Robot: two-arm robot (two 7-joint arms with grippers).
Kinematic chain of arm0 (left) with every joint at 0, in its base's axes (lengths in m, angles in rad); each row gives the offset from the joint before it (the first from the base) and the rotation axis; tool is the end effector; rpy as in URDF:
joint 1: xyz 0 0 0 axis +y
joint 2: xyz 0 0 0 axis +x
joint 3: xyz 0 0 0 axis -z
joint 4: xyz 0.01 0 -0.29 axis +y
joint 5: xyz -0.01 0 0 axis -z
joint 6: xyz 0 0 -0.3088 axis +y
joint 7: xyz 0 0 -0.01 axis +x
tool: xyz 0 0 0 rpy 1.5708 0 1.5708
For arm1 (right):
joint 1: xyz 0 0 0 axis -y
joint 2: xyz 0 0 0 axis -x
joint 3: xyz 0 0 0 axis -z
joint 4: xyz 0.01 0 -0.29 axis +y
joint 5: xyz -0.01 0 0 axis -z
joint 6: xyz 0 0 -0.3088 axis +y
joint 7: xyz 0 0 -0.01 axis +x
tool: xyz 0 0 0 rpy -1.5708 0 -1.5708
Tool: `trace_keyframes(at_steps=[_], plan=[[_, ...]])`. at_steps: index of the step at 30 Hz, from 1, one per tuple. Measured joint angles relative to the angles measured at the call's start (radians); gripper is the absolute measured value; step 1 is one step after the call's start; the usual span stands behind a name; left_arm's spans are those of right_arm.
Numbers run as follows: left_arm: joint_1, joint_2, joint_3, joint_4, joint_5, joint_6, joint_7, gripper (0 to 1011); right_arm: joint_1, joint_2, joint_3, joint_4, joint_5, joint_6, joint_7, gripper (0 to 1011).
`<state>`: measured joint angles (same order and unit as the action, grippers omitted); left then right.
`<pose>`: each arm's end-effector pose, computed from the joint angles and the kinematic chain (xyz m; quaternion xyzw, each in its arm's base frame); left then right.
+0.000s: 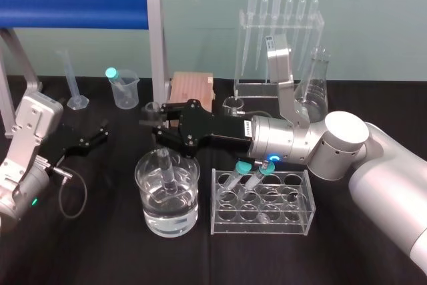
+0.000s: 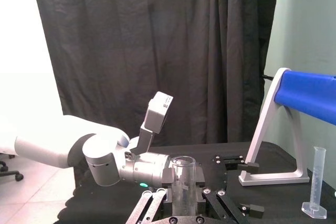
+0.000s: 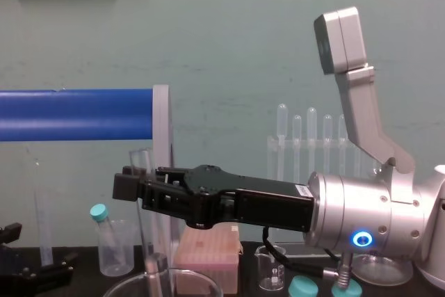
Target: Hold the test tube with one hand and immerse one end into the beaker, then return it to the test tube rack.
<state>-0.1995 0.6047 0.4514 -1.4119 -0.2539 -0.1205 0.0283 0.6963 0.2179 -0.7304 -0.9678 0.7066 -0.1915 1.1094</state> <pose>0.3581 0.0827 -0.3023 0.1415 -0.1324 0.5799 0.7913 0.4773 0.0701 -0.2589 0.0671 -0.0060 -0.0247 0.9974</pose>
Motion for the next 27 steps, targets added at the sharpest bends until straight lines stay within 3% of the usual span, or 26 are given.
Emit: trace_keyframes(at_steps=[27], plan=[[0.0, 0.0, 0.0, 0.0, 0.0, 0.0, 0.0, 1000, 0.0, 0.001, -0.003, -0.002, -0.001, 0.002, 0.0, 225]])
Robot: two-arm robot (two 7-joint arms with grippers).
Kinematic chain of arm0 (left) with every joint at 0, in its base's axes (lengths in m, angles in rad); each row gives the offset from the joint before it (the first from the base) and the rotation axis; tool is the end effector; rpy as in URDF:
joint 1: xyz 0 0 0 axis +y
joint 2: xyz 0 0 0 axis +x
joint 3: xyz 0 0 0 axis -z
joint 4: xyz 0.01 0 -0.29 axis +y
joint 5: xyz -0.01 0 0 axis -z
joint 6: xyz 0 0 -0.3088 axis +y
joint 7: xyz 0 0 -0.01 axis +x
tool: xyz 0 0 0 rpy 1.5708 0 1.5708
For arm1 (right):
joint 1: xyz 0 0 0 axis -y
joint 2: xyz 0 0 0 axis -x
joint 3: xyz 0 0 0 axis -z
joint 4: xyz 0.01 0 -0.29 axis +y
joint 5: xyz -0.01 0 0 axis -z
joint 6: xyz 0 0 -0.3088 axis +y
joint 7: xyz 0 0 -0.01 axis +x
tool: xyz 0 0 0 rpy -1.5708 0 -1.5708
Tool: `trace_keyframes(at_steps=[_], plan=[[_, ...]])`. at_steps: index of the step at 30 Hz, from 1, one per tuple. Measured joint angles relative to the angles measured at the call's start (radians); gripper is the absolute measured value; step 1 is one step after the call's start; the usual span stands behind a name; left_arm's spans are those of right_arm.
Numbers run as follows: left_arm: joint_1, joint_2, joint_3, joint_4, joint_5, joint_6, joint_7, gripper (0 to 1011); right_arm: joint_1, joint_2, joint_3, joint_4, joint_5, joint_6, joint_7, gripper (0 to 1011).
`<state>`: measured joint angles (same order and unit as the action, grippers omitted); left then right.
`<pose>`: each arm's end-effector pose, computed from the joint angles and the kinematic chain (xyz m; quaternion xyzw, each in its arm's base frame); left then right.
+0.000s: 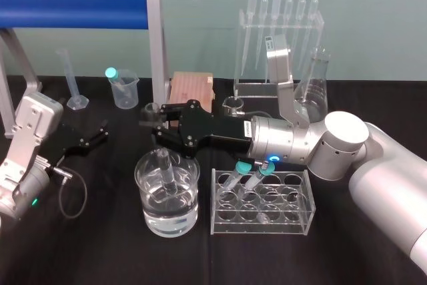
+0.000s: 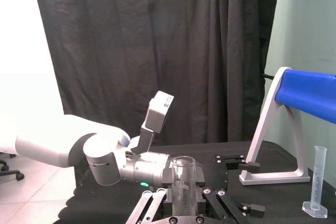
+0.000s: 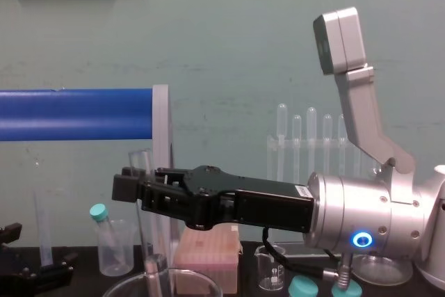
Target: Hold the test tube with one hand and immerse one end into the beaker, then return it to the test tube rack.
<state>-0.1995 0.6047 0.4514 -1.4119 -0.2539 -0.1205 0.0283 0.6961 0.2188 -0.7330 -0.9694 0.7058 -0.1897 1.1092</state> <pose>0.3581 0.0827 -0.3023 0.1415 -0.1324 0.5799 0.7913 0.4770 0.0705 -0.2591 0.0655 -0.0055 -0.0236 0.9976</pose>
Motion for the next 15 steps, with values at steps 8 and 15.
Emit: trace_keyframes(at_steps=[8, 15], plan=[[0.0, 0.0, 0.0, 0.0, 0.0, 0.0, 0.0, 1000, 0.0, 0.0, -0.001, 0.0, -0.001, 0.0, 0.0, 225], [0.0, 0.0, 0.0, 0.0, 0.0, 0.0, 0.0, 1000, 0.0, 0.0, -0.001, 0.0, -0.001, 0.0, -0.001, 225]])
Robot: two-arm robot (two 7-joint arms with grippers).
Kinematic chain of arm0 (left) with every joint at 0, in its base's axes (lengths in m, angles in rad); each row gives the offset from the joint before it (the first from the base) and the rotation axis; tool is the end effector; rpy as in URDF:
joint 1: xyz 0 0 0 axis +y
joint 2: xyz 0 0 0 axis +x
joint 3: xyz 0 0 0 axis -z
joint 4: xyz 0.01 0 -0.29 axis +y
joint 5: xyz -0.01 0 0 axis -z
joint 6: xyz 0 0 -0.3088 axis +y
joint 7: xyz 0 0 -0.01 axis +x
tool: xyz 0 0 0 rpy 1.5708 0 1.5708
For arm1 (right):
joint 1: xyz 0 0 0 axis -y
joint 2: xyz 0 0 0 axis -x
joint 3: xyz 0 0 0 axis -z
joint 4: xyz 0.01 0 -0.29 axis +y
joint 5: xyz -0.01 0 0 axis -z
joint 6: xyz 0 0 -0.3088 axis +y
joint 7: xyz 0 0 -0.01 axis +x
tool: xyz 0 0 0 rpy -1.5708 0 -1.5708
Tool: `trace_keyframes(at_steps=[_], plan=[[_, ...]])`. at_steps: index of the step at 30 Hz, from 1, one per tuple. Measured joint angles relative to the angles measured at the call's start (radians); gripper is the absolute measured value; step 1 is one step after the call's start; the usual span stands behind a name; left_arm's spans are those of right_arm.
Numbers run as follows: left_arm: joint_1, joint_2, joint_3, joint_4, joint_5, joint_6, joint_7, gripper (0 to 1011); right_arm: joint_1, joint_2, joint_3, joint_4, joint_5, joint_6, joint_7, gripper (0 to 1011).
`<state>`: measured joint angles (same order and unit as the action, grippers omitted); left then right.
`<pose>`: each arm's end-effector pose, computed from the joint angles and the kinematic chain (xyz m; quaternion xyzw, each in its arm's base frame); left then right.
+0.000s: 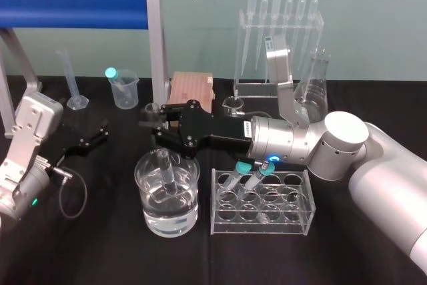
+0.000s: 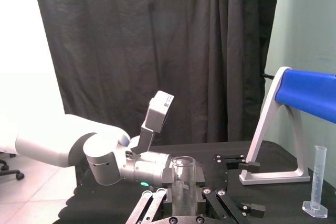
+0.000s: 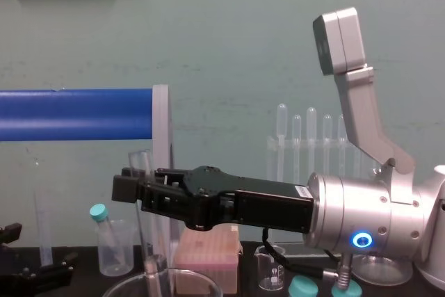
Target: Hold the test tube with one hand and immerse one end into the beaker, then return it to the test tube rack.
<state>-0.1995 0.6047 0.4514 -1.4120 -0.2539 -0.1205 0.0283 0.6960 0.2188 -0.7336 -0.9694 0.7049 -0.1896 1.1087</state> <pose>0.3581 0.0827 -0.3023 0.1415 -0.1325 0.5799 0.7913 0.4769 0.0706 -0.2592 0.0649 -0.0055 -0.0235 0.9976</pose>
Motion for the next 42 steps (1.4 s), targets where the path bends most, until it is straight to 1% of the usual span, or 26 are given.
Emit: trace_keyframes(at_steps=[42], plan=[[0.0, 0.0, 0.0, 0.0, 0.0, 0.0, 0.0, 1000, 0.0, 0.0, 0.0, 0.0, 0.0, 0.0, 0.0, 225]])
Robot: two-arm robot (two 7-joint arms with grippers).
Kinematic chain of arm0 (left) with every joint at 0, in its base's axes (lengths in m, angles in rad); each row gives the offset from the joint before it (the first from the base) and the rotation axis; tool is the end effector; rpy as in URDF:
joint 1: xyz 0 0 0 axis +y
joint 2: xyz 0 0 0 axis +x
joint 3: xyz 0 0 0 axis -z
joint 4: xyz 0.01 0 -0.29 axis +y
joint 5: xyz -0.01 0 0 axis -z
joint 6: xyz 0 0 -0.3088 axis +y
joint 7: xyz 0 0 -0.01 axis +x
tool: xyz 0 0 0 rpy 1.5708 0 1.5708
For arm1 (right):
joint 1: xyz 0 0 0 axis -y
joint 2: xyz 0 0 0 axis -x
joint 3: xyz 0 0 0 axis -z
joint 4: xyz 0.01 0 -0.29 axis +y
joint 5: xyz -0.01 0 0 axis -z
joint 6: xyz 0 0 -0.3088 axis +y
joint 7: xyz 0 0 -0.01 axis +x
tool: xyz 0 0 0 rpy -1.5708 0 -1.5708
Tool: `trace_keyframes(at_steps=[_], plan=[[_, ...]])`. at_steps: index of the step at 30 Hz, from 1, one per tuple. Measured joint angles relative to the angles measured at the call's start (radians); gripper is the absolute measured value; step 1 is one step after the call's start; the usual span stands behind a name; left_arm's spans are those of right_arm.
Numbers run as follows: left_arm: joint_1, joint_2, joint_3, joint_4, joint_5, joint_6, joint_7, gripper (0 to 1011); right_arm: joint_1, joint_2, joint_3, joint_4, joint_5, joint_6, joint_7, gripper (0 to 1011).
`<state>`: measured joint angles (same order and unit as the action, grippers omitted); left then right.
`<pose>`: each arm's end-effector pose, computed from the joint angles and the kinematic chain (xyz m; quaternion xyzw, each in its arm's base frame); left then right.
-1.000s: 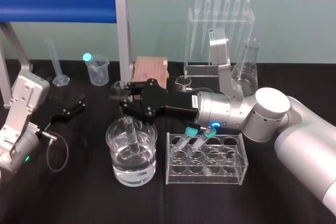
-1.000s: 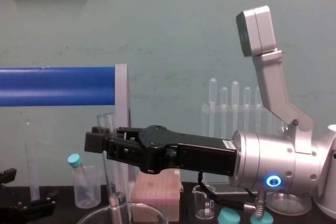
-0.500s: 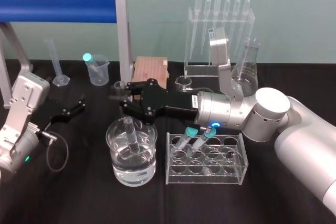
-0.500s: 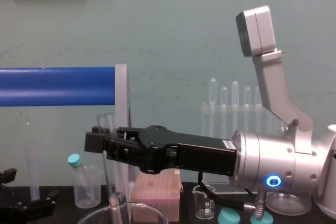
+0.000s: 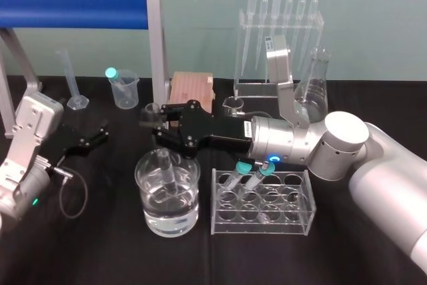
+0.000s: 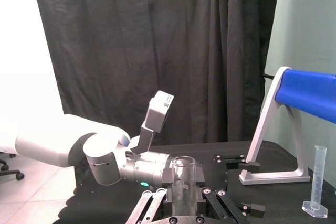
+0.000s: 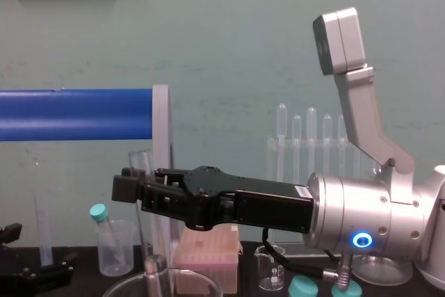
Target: Hold the test tube with one hand and immerse one end into the beaker, then return it to the test tube rack.
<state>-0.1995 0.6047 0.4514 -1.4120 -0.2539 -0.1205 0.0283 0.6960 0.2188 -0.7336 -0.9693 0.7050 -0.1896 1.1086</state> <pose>0.3581 0.0827 -0.3023 0.1415 -0.1325 0.5799 0.7913 0.4769 0.0706 -0.2592 0.0650 -0.0054 -0.0236 0.9976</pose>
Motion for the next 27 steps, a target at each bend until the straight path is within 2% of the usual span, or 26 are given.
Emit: trace_keyframes(at_steps=[27], plan=[[0.0, 0.0, 0.0, 0.0, 0.0, 0.0, 0.0, 1000, 0.0, 0.0, 0.0, 0.0, 0.0, 0.0, 0.0, 225]])
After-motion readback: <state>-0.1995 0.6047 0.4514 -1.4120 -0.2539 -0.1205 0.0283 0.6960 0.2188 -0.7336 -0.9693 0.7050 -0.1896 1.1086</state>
